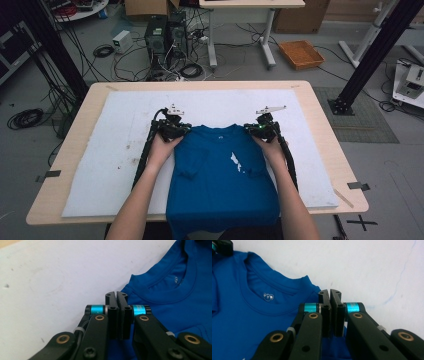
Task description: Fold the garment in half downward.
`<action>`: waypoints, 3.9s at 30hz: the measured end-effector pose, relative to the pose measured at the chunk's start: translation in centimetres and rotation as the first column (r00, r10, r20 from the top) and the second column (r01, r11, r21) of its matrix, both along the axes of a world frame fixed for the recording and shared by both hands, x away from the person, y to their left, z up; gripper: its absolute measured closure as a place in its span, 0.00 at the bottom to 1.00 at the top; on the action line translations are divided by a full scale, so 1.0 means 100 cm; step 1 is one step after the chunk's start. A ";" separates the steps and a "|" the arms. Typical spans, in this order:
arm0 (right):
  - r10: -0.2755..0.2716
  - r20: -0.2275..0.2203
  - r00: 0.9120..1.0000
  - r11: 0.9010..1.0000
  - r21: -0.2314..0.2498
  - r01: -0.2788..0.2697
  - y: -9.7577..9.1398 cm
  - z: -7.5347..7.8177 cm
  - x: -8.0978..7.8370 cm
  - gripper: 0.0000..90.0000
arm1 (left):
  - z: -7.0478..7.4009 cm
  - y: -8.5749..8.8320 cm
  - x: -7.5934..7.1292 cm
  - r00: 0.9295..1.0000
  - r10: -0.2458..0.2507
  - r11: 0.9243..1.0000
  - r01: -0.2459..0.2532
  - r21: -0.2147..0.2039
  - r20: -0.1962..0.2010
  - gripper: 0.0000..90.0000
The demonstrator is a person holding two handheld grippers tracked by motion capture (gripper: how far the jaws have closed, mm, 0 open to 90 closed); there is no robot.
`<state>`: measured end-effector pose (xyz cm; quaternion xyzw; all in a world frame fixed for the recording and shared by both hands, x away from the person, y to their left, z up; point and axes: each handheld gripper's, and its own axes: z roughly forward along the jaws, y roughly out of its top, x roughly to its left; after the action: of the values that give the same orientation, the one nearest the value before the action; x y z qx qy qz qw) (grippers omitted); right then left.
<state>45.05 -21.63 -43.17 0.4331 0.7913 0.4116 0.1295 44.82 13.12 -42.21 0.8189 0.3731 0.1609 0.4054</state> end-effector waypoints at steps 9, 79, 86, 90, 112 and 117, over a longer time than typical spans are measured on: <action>-0.008 0.047 0.999 1.000 0.021 0.007 -0.003 0.016 -0.013 0.98 | 0.020 0.000 -0.015 0.998 -0.049 0.998 0.051 -0.028 0.049 0.97; -0.102 0.090 0.991 0.994 0.058 0.097 -0.043 0.001 -0.154 0.74 | -0.001 0.022 -0.148 0.991 -0.053 0.998 0.056 -0.017 0.126 0.66; -0.082 0.071 0.994 0.997 0.004 0.082 -0.046 -0.010 -0.154 1.00 | -0.018 0.031 -0.148 0.998 -0.048 0.999 0.048 -0.004 0.042 0.86; -0.093 0.071 0.993 0.996 0.008 0.093 -0.051 -0.010 -0.155 1.00 | -0.019 0.038 -0.153 0.998 -0.045 0.999 0.045 -0.003 0.033 0.85; -0.062 -0.071 0.996 0.996 0.061 0.067 -0.051 -0.020 -0.138 0.86 | -0.028 0.042 -0.141 0.994 -0.002 0.995 -0.010 -0.103 -0.112 0.67; -0.052 -0.051 0.997 0.997 0.055 0.055 -0.050 -0.019 -0.141 0.93 | -0.028 0.038 -0.146 0.995 -0.047 0.995 0.039 -0.095 -0.087 0.93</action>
<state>30.96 -26.59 -45.06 0.4679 0.7704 0.4192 0.1086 30.22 16.94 -44.98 0.8132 0.3800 0.0980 0.4297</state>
